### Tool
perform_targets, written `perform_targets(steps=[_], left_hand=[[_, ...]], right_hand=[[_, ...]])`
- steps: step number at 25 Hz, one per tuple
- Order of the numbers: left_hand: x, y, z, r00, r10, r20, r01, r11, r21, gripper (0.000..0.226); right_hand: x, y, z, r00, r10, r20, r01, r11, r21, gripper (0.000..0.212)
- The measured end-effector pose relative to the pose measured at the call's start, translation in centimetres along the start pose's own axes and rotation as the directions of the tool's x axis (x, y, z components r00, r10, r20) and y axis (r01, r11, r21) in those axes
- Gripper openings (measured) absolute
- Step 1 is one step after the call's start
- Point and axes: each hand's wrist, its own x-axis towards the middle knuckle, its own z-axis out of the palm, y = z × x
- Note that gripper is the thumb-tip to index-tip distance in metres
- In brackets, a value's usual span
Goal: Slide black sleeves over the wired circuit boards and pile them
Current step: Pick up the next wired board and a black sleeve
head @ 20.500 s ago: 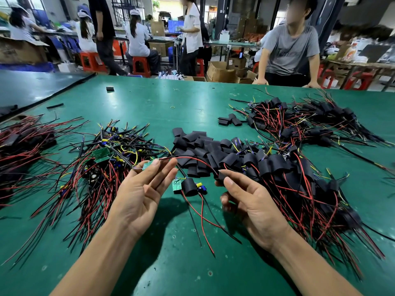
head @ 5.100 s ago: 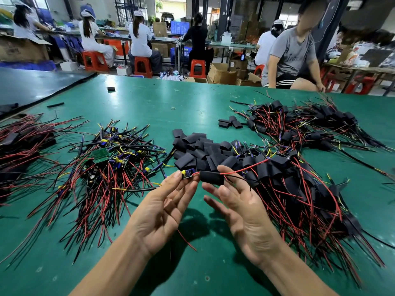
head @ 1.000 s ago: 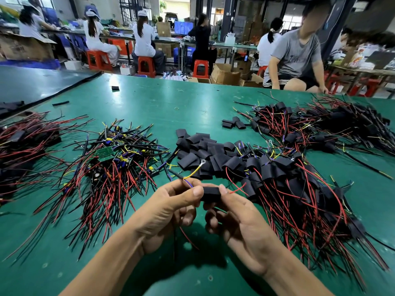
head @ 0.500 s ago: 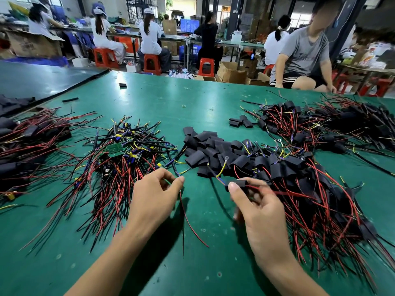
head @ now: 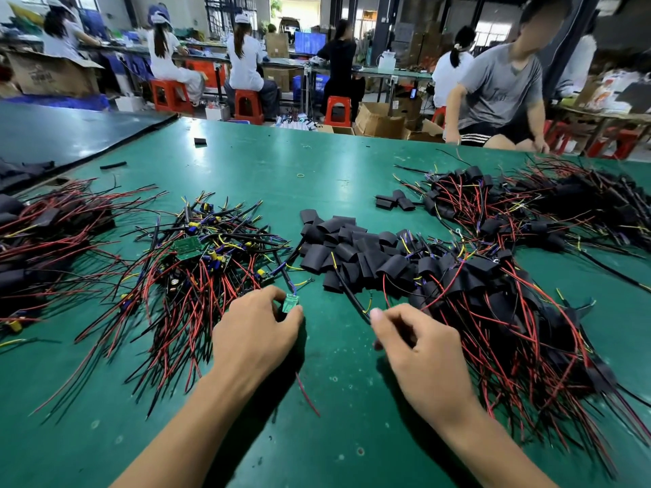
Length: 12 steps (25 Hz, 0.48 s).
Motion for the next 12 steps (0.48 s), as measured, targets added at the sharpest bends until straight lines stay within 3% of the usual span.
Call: perform_targets(steps=[2, 3, 5, 8, 10, 12], left_hand=[[0.0, 0.0, -0.3, 0.998, -0.063, -0.012, 0.058, 0.968, -0.244, 0.029], [0.1, 0.0, -0.5, 0.996, -0.094, 0.003, 0.089, 0.93, -0.357, 0.027], [0.3, 0.2, -0.7, 0.989, -0.137, 0.058, 0.146, 0.821, -0.552, 0.021], [0.1, 1.1, -1.3, 0.966, -0.155, 0.205, 0.256, 0.521, -0.814, 0.009], [0.1, 1.5, -1.9, 0.947, -0.122, 0.296, 0.32, 0.355, -0.878, 0.01], [0.1, 1.7, -2.3, 0.928, -0.052, 0.37, 0.37, 0.256, -0.893, 0.028]], right_hand=[[-0.1, 0.2, 0.1, 0.949, -0.311, 0.042, 0.306, 0.886, -0.349, 0.012], [0.1, 0.4, 0.0, 0.935, -0.343, 0.096, 0.345, 0.805, -0.483, 0.021], [0.2, 0.2, -0.3, 0.953, -0.27, 0.14, 0.295, 0.711, -0.638, 0.03], [-0.2, -0.5, -0.5, 0.965, -0.203, 0.168, 0.261, 0.661, -0.703, 0.017], [-0.5, -1.2, -0.6, 0.973, -0.156, 0.168, 0.229, 0.67, -0.706, 0.012], [-0.5, -1.5, -0.6, 0.99, -0.062, 0.13, 0.135, 0.709, -0.693, 0.015]])
